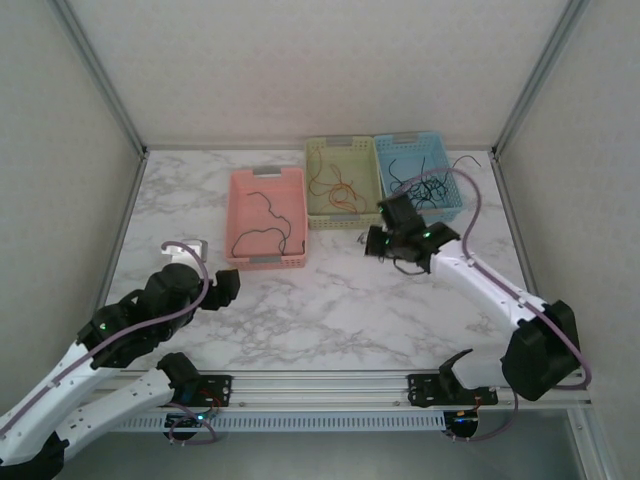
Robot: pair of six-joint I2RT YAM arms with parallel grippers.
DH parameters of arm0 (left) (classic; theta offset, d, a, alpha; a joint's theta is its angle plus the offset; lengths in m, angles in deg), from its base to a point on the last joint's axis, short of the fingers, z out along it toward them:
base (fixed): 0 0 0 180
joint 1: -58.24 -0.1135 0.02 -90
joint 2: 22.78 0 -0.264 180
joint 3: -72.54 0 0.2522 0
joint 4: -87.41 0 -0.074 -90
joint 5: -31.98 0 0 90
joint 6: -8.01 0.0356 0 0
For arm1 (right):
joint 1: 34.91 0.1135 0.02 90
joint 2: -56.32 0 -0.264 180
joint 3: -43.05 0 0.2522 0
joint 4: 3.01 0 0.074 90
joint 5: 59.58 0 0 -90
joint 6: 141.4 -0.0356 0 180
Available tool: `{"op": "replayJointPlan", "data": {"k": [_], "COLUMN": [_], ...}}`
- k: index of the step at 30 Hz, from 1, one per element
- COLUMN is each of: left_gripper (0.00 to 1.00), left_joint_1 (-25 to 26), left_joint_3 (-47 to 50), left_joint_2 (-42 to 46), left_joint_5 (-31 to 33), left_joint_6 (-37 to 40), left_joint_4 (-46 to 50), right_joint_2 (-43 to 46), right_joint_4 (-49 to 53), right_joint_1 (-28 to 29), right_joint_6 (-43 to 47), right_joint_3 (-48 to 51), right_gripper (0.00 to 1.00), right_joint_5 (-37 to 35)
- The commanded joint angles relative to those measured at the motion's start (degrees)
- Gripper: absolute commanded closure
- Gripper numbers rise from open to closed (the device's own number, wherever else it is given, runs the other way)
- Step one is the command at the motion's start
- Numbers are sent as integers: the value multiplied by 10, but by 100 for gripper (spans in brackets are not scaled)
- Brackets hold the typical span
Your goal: Untangle the cables
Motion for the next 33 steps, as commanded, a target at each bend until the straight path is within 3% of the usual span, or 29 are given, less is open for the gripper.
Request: {"op": "replayJointPlan", "data": {"k": [1, 3, 5, 6, 8, 9, 12, 15, 18, 20, 23, 28, 31, 33], "left_gripper": [7, 0, 0, 0, 0, 0, 0, 0, 0, 0, 0, 0, 0, 0], "left_joint_1": [-6, -11, -31, -48, -102, -130, -202, -226, -246, -256, -275, -319, -348, -357], "left_joint_3": [26, 46, 63, 72, 91, 103, 134, 175, 215, 240, 270, 332, 350, 333], "left_joint_2": [-17, -26, -37, -43, -57, -63, -79, -85, -96, -110, -150, -234, -323, -371], "left_joint_5": [59, 130, 190, 207, 208, 198, 190, 227, 242, 239, 221, 121, 67, 36], "left_joint_6": [-18, -22, -14, -9, 0, 5, 6, 52, 94, 118, 171, 244, 274, 284], "left_joint_4": [-60, -86, -114, -127, -169, -192, -250, -340, -428, -489, -579, -770, -897, -919], "right_joint_2": [-14, -50, -109, -133, -191, -216, -251, -216, -156, -101, 11, 135, 138, 84], "right_joint_4": [41, 45, 58, 59, 71, 87, 114, 96, 70, 12, -144, -422, -514, -579], "right_joint_1": [-79, -121, -156, -167, -184, -188, -189, -191, -193, -192, -192, -195, -206, -224], "right_joint_6": [32, 32, 33, 33, 31, 33, 45, 53, 56, 56, 78, 163, 190, 206], "right_joint_3": [-69, -115, -173, -194, -246, -274, -340, -326, -256, -159, 43, 325, 375, 399], "right_gripper": [100, 100, 99, 92, 50, 43, 36, 31, 31, 31, 28, 25, 26, 27], "right_joint_5": [-21, -17, -8, -7, -10, -12, -36, -52, -43, -47, -86, -167, -225, -243]}}
